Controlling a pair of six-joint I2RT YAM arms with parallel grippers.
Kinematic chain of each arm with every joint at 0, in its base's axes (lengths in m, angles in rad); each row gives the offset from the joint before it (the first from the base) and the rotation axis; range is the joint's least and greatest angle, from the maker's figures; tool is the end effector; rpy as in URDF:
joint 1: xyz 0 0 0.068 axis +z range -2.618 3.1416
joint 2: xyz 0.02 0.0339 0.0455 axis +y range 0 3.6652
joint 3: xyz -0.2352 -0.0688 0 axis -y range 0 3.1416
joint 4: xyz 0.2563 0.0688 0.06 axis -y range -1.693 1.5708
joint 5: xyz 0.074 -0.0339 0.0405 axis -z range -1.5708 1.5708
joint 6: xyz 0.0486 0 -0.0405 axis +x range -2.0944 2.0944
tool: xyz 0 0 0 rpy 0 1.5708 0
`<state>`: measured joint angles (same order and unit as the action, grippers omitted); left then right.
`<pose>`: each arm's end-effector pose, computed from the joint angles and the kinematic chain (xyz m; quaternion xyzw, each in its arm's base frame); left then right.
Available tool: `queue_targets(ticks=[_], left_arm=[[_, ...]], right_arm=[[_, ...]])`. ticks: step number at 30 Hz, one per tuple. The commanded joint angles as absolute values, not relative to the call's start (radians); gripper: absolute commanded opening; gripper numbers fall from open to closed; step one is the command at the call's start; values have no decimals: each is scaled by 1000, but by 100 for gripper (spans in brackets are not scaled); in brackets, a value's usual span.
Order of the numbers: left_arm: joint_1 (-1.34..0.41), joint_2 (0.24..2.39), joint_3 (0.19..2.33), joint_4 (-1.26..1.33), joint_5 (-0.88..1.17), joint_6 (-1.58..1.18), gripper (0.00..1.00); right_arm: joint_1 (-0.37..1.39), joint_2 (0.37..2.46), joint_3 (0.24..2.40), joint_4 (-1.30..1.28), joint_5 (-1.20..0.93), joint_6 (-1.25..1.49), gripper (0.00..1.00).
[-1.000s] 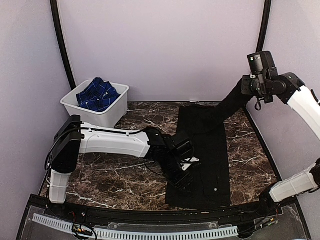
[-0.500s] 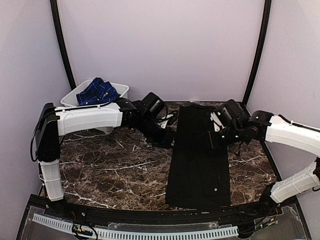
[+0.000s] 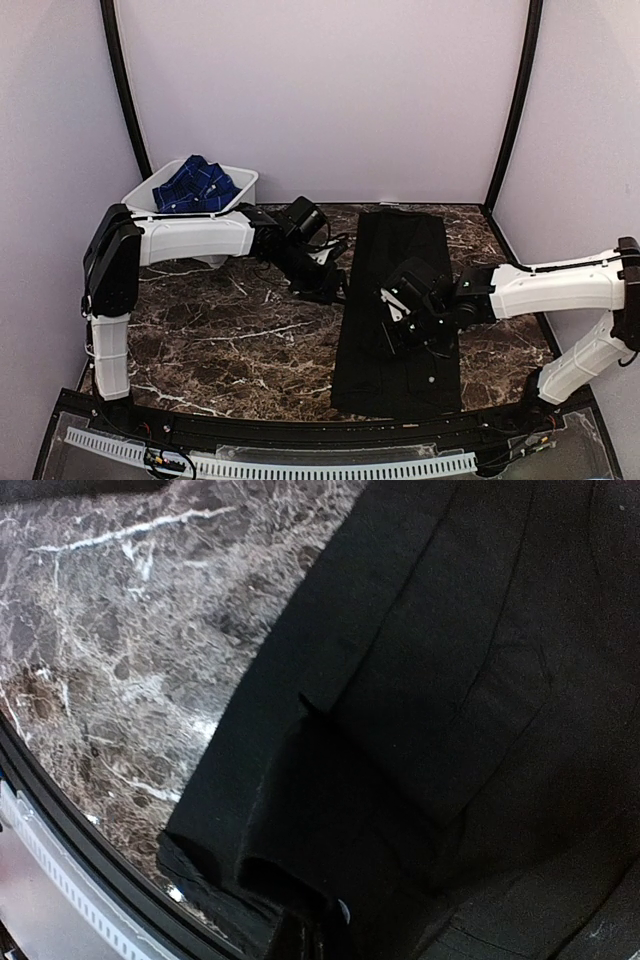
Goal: Fold and stack the long sleeve shirts
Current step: Place the sleeve of the rectangle-folded shirt.
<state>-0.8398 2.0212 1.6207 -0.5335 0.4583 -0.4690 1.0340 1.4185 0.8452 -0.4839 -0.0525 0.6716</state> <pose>0.2856 -0.3507 0.1860 0.2404 0.8960 -0.3567 0.1106 0.1473 0.2526 0.1506 -0.1808 0.9498 0.2079 0.1479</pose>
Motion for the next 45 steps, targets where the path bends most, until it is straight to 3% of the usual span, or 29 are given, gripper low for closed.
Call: queue_targets(ticks=[1,4,8,10,12,19,25,33,40,45], left_arm=[[-840,2031,1651,-552,512,-442,56],[-840,2032,1648,-553,519,-444,56],[-839,2033,1638,-573,518,-435,56],[-839,2033,1627,-578,521,-434,57],[-839,2033,1617,-577,527,-434,57],[-838,2042,1629,-513,453,-438,57],[-832,2125,1788,-437,268,-426,54],[-798,2334,2092,-311,147,-398,56],[-762,2573,2366,-169,203,-414,64],[-759,2661,2417,-96,174,-451,68]], right_arm=[[1038,1403,927,-460,-44,669,2],[1037,1425,959,-442,-110,647,10],[1020,1418,1013,-485,-93,620,46],[975,1391,1025,-503,-86,606,59],[903,1363,1027,-519,-59,601,65],[544,1393,1023,-460,-5,571,59],[376,1497,1015,-314,-83,563,48],[301,1591,997,-201,-165,563,45],[295,1659,979,-131,-228,584,43],[293,1676,981,-137,-167,583,43]])
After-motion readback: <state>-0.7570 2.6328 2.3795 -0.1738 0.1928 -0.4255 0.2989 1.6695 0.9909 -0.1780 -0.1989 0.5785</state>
